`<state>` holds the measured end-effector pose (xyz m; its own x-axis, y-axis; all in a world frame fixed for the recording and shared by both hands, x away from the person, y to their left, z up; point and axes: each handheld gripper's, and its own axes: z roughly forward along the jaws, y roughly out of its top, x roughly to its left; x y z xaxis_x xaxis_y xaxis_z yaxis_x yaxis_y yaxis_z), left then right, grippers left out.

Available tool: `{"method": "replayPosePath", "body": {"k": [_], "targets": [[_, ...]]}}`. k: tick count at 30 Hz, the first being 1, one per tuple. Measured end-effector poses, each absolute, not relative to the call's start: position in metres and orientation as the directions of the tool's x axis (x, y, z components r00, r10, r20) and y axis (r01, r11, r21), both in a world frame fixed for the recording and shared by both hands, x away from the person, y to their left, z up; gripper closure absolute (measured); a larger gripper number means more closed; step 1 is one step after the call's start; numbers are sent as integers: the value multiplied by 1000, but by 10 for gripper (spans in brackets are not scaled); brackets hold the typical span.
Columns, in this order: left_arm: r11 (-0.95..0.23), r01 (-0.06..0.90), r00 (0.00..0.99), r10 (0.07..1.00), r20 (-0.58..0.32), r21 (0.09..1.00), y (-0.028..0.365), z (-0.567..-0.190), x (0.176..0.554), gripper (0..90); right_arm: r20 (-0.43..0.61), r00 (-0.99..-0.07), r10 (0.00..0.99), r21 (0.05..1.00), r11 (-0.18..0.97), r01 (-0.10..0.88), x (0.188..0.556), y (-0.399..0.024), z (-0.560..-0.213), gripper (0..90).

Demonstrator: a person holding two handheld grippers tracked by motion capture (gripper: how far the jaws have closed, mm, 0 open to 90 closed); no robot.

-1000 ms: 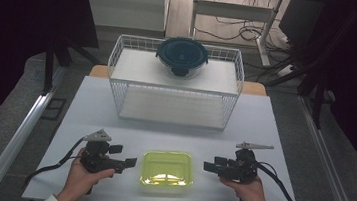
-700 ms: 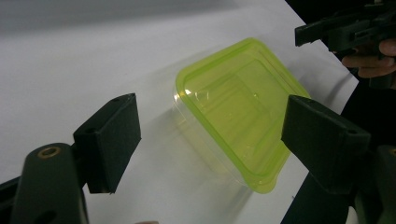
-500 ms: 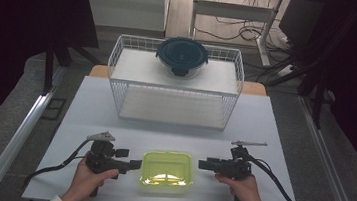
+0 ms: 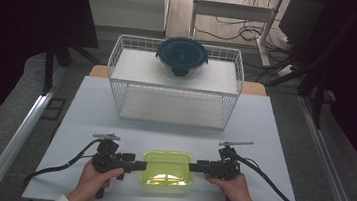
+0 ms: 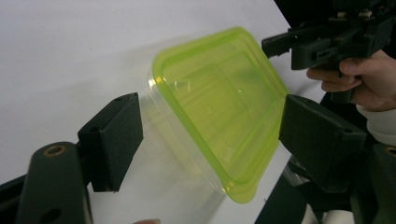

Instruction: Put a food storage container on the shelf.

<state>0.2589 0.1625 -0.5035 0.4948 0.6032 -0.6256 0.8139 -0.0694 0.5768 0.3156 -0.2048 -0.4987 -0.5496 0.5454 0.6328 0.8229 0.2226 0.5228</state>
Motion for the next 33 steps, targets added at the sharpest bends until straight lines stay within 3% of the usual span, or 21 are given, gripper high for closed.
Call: {"method": "replayPosePath", "body": {"k": [15,20,24,29,33], "targets": [[-63,876,424,573,-701,478,153,-523,269,303,652,-528,544,487,234,842,317,-200,-509,492],[-57,894,401,547,-735,445,152,-528,272,398,663,-524,536,472,245,847,318,-197,-514,548],[-18,916,352,517,-780,401,159,-533,274,536,672,-514,533,460,244,854,318,-197,-515,646],[-6,914,348,526,-776,406,160,-532,274,675,665,-504,551,450,243,859,317,-197,-515,680],[-2,909,352,541,-764,417,161,-530,274,707,671,-489,558,452,215,866,315,-198,-512,715]]}}
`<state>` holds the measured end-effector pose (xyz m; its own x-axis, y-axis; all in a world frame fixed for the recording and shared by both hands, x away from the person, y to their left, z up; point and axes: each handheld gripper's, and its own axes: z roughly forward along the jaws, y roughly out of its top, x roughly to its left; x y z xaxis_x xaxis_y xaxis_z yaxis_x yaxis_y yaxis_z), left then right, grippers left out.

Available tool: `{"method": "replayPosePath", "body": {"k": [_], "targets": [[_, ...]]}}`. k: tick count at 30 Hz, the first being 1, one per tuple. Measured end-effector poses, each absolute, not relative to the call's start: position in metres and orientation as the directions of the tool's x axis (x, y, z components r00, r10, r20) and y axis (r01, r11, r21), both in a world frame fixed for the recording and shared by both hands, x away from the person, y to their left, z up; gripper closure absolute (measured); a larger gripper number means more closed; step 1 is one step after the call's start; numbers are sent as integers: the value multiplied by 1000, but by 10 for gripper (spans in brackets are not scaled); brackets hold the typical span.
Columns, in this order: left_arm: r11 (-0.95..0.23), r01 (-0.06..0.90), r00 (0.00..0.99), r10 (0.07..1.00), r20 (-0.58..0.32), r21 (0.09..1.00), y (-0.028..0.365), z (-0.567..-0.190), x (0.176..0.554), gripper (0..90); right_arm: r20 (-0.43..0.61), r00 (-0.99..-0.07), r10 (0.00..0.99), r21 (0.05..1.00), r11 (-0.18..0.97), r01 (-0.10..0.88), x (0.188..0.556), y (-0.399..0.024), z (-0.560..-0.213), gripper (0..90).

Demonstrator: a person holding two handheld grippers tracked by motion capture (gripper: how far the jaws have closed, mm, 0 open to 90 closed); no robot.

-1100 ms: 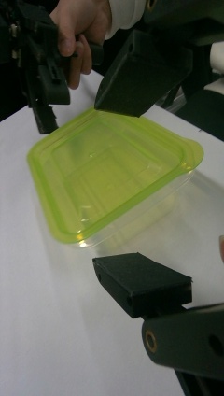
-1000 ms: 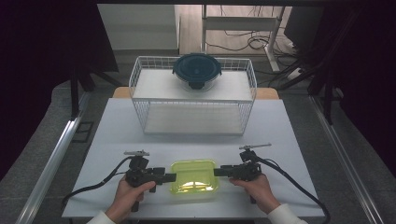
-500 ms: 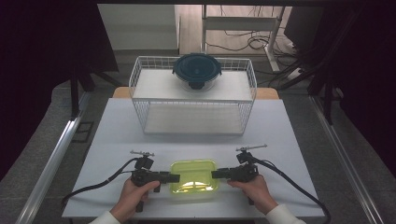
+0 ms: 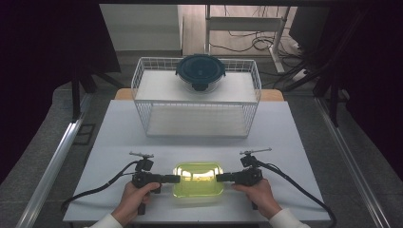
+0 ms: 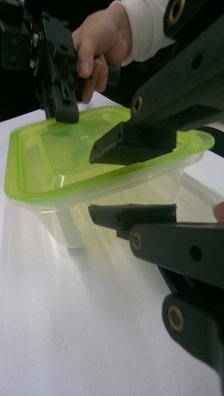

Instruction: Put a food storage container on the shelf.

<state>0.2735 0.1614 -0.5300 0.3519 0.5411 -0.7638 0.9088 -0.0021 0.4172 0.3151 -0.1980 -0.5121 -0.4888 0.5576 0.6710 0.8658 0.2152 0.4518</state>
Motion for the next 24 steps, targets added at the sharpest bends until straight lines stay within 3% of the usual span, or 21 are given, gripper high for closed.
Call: {"method": "replayPosePath", "body": {"k": [24], "targets": [[-2,866,430,516,-741,501,168,-511,269,779,684,-525,506,516,173,839,309,-203,-495,787]]}}
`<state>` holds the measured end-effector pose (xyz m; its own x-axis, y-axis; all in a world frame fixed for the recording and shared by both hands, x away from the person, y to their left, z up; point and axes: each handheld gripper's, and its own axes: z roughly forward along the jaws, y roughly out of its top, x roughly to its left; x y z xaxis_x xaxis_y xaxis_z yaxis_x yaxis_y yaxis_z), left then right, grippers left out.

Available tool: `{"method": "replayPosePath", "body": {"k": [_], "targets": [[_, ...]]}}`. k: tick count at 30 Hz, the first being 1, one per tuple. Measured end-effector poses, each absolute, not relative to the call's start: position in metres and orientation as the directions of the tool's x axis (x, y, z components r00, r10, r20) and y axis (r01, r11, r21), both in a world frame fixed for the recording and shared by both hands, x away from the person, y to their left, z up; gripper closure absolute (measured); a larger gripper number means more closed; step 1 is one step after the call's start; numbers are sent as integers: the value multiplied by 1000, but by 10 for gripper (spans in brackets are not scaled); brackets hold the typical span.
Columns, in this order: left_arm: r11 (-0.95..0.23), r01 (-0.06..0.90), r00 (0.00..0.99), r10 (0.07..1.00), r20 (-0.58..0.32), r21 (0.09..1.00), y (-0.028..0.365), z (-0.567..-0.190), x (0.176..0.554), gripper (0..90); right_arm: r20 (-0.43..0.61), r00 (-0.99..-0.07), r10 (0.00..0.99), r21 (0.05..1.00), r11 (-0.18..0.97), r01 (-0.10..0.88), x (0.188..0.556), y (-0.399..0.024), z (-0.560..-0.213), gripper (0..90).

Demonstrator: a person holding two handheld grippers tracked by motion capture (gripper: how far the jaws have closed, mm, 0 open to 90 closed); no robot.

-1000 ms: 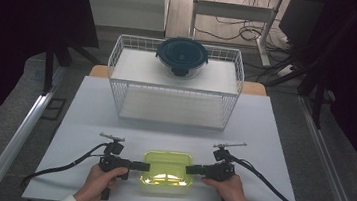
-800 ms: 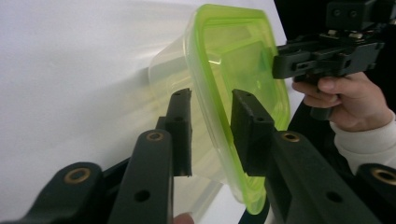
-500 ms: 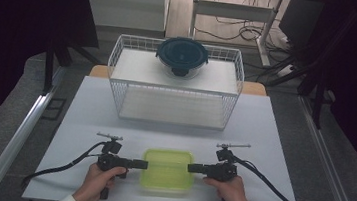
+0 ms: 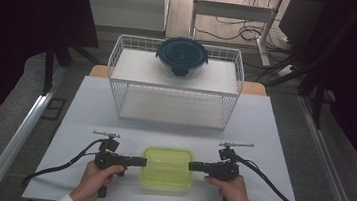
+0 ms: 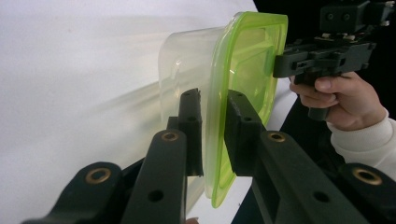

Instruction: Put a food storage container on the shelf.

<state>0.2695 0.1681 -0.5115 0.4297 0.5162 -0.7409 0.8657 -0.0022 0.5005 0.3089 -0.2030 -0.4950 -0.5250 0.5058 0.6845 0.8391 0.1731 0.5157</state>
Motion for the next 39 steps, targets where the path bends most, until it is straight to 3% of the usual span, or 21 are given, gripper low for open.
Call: {"method": "replayPosePath", "body": {"k": [27,39], "targets": [[4,787,529,511,-678,617,172,-470,275,780,592,-641,489,652,177,737,311,-200,-450,793],[3,722,594,511,-621,692,175,-417,291,780,536,-699,473,727,162,667,325,-199,-404,793]]}}
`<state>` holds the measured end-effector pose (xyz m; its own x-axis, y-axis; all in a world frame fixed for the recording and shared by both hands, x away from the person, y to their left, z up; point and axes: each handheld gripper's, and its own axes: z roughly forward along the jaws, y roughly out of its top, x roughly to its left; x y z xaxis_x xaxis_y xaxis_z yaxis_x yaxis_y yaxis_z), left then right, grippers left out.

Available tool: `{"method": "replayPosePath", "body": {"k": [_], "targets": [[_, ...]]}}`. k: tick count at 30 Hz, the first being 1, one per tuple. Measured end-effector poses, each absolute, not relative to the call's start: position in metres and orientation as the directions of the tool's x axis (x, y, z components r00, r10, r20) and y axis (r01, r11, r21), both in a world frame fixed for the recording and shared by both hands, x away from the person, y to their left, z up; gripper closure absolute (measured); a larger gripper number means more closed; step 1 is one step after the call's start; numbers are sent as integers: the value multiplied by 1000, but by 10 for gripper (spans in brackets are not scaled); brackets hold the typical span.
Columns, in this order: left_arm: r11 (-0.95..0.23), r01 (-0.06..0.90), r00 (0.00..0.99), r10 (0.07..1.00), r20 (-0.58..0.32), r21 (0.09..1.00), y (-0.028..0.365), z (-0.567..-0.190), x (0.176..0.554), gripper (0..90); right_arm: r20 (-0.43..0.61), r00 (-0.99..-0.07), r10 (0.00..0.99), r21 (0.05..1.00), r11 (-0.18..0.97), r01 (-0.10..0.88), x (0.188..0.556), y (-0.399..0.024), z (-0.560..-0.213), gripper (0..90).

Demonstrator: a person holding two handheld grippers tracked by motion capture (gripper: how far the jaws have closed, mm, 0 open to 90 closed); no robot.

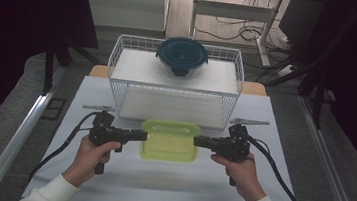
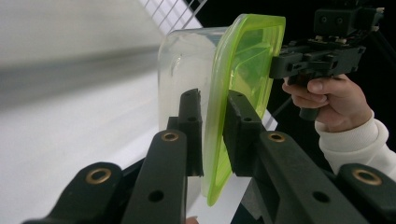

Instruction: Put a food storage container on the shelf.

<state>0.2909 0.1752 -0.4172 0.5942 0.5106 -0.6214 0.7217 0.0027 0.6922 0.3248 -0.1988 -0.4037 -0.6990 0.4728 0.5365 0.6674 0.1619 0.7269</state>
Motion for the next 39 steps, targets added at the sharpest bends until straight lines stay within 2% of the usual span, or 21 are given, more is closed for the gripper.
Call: {"method": "replayPosePath", "body": {"k": [7,12,26,39], "targets": [[-7,674,637,513,-576,739,175,-381,298,781,481,-742,467,781,157,605,329,-199,-368,794],[-6,660,646,516,-563,751,176,-371,304,785,459,-753,471,795,161,585,335,-198,-353,793],[10,649,649,515,-560,761,178,-353,327,792,440,-762,475,811,153,564,353,-195,-332,796],[-6,607,681,521,-515,795,179,-315,351,792,414,-771,484,832,142,536,373,-194,-300,801]]}}
